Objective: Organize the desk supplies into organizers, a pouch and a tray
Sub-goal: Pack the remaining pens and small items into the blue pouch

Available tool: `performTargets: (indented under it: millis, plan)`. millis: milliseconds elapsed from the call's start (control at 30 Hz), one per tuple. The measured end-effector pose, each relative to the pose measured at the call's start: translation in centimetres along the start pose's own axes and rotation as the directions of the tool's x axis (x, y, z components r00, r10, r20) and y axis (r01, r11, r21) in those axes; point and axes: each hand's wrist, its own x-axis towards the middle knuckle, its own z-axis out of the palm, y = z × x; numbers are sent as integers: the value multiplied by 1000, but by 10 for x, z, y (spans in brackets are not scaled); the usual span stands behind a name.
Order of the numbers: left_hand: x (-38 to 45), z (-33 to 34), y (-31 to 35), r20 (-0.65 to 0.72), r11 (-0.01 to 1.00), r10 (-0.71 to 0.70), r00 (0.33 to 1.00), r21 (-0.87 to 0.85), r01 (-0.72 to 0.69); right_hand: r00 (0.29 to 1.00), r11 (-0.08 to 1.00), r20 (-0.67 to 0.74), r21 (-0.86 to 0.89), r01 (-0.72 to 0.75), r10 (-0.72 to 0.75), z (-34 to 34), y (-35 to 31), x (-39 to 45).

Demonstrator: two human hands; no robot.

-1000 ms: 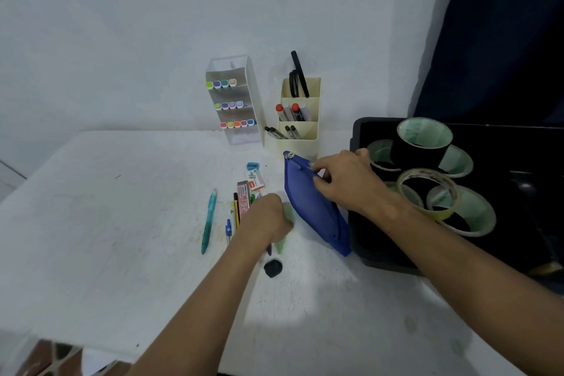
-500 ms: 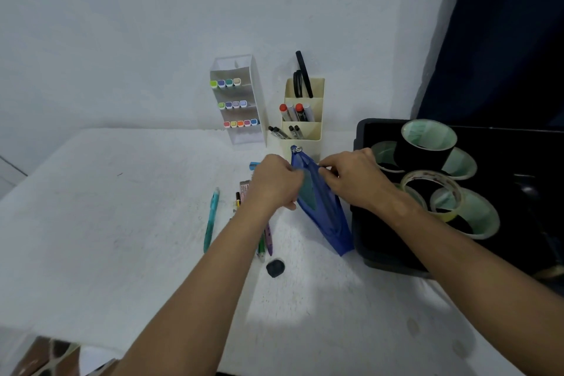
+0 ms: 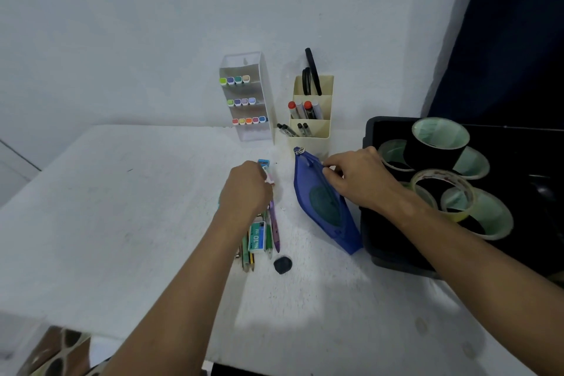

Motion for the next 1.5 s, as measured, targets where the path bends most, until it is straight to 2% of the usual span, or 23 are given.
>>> performTargets:
  millis: [133,333,467,567,667,833,933,1033,1200,1500]
  plan:
    - [-6,9,-8,83,994,-34,996,104,26,1000,999,-1,30,18,-18,0,-1,0]
    - [-19,32,-5,104,941,13,995,336,-47,1000,997,-4,73,-11,12,0,-1,-2]
    - [-24,40,0,122,935,33,992,347,-73,1000,998,11,61,-27,26,-1,-2,-1]
    - [-25,36,4,165,964,-12,986,262,-32,999,998,26,41,-37,36,-2,-2,0]
    - [-18,25,8,171,996,-40,985,83,26,999,998,26,41,-39,38,-1,-2,1]
    - [-20,-4,29,75,977,66,995,-209,-49,998,998,40,34,-44,43,0,-2,2]
    - [-26,-9,44,233,911,43,972,-408,58,999,997,38,59,-39,37,0,0,3]
    - [-28,-4,53,381,889,25,924,-432,154,998,996,39,81,-43,40,0,1,2]
    - [-27,7,60,434,895,-3,901,-400,196,997,995,46,73,-64,61,0,0,2]
    - [-22,8,43,331,863,25,943,-483,147,997,998,50,37,-55,53,1,-1,2]
